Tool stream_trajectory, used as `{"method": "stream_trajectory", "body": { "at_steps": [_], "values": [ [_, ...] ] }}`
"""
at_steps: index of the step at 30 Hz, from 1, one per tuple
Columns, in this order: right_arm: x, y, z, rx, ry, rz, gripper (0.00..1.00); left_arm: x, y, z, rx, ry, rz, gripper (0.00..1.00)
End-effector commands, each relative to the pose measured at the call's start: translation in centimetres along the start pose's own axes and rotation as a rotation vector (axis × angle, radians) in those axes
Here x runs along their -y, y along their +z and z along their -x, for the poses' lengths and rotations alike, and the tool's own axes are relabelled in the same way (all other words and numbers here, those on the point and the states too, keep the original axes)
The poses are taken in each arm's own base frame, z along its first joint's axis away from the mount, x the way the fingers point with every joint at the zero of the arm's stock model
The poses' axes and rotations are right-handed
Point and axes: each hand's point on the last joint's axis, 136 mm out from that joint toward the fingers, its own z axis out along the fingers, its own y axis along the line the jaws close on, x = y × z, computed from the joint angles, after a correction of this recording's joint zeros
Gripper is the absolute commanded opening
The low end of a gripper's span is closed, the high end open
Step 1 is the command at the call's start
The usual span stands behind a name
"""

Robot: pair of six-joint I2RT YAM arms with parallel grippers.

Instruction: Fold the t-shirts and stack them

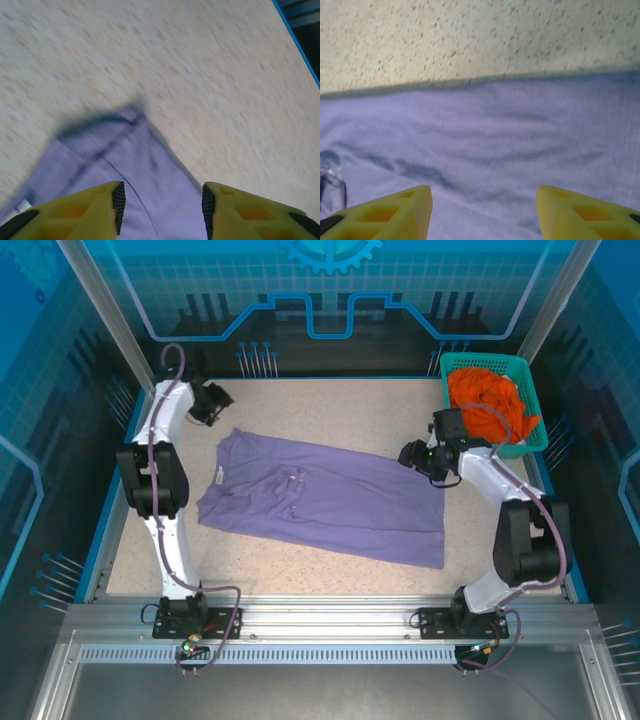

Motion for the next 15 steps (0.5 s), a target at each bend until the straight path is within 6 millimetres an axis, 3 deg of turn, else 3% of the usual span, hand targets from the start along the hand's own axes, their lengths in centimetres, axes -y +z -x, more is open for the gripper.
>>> {"method": "stream_trajectory", "body": {
  "at_steps": [1,8,11,15],
  "values": [
    [0.9,1.1,-4.7,-0.115,0.013,-0.009,0.58,0.6,0.4,-5.1,-0.057,0.03,0.053,0.47],
    [-0.6,2.2,-11.9,-0.269,-0.106,-0.019,0.58,-1.4,6.3,-11.6,-0.181,0.075,0.213,0.45],
    [-0.4,2.0,-14.6,-0.302,-0.174,-0.068,0.58,-2.2,8.4,-12.4,-0.208,0.091,0.27,0.43],
    [-0.1,2.2,-17.1,-0.346,-0.227,-0.1,0.58,-1.5,10.8,-12.1,-0.218,0.148,0.313,0.43]
  ]
}}
